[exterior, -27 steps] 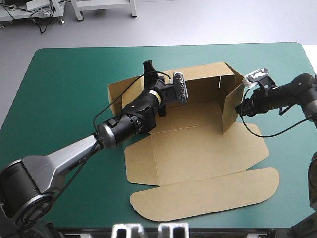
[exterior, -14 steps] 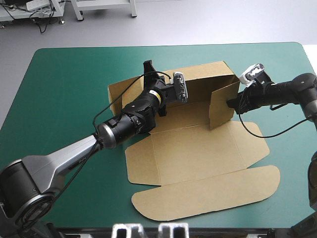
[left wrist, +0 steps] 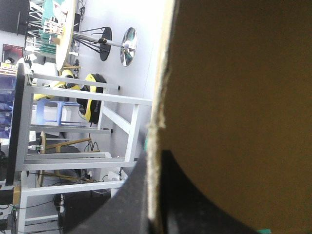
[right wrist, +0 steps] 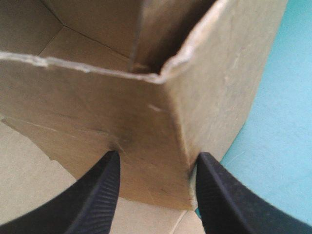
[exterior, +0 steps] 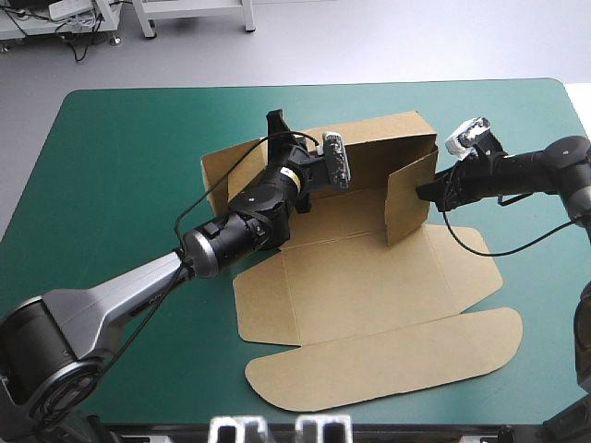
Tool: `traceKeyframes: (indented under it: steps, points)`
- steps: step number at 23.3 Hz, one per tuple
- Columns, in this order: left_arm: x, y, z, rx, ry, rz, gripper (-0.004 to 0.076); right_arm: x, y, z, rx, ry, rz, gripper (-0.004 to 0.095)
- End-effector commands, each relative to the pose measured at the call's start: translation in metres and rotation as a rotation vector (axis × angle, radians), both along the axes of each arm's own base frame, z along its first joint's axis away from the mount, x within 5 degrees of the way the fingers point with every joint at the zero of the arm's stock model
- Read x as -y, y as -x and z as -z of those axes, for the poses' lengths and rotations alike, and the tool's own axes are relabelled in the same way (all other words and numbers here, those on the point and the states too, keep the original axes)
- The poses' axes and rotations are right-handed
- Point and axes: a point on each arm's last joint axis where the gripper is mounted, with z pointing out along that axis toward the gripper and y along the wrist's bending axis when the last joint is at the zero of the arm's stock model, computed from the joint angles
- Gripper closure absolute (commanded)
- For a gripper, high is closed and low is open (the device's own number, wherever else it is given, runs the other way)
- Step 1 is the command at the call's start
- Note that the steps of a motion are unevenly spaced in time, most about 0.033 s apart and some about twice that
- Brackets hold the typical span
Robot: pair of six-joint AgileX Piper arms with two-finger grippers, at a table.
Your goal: Fold the box
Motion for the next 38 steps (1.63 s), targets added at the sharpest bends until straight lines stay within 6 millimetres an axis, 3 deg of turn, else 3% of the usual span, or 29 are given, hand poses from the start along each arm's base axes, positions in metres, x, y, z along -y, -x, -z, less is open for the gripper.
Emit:
traceKeyframes:
  steps: [1, 3, 12, 16, 20, 21, 23, 24, 26, 30, 33, 38]
  points:
    - [-0.003, 0.006, -0.03, 0.109, 0.043, 0.023, 0.0734, -0.005, 0.007, -0.027, 0.07, -0.062, -0.016, 0.0451]
    - [-0.003, 0.006, -0.03, 0.109, 0.043, 0.023, 0.0734, -0.005, 0.007, -0.027, 0.074, -0.067, -0.014, 0.0451]
    - [0.008, -0.006, 0.003, 0.035, 0.007, -0.012, 0.0734, -0.003, 0.0, -0.027, 0.135, -0.046, 0.016, 0.0451]
    - [0.009, -0.006, 0.002, 0.033, 0.03, -0.011, 0.0734, -0.001, -0.012, -0.008, 0.101, -0.057, 0.025, 0.0451]
    - [0.011, -0.005, 0.002, 0.033, 0.041, 0.018, 0.0734, -0.003, -0.028, 0.009, 0.089, -0.175, 0.054, 0.0453]
    - [0.012, -0.005, 0.001, 0.033, 0.043, 0.021, 0.0734, -0.004, -0.029, 0.009, 0.089, -0.198, 0.066, 0.0471]
    - [0.012, -0.005, 0.001, 0.033, 0.043, 0.022, 0.0734, -0.003, -0.033, 0.014, 0.077, -0.213, 0.082, 0.0612]
    - [0.012, -0.005, 0.001, 0.033, 0.043, 0.022, 0.0734, -0.003, -0.033, 0.014, 0.075, -0.214, 0.082, 0.0778]
    - [0.012, -0.005, 0.001, 0.033, 0.043, 0.022, 0.0734, -0.003, -0.033, 0.014, 0.076, -0.215, 0.082, 0.0927]
    - [0.012, -0.005, 0.001, 0.035, 0.041, 0.02, 0.0724, -0.003, -0.033, 0.015, 0.07, -0.204, 0.08, 0.0909]
    - [0.01, -0.006, 0.001, 0.049, 0.02, 0.009, 0.0652, -0.003, -0.031, 0.017, 0.055, -0.192, 0.062, 0.0909]
    - [0.007, -0.009, -0.002, 0.11, -0.05, -0.001, 0.0395, -0.005, -0.029, 0.017, 0.038, -0.202, 0.044, 0.0909]
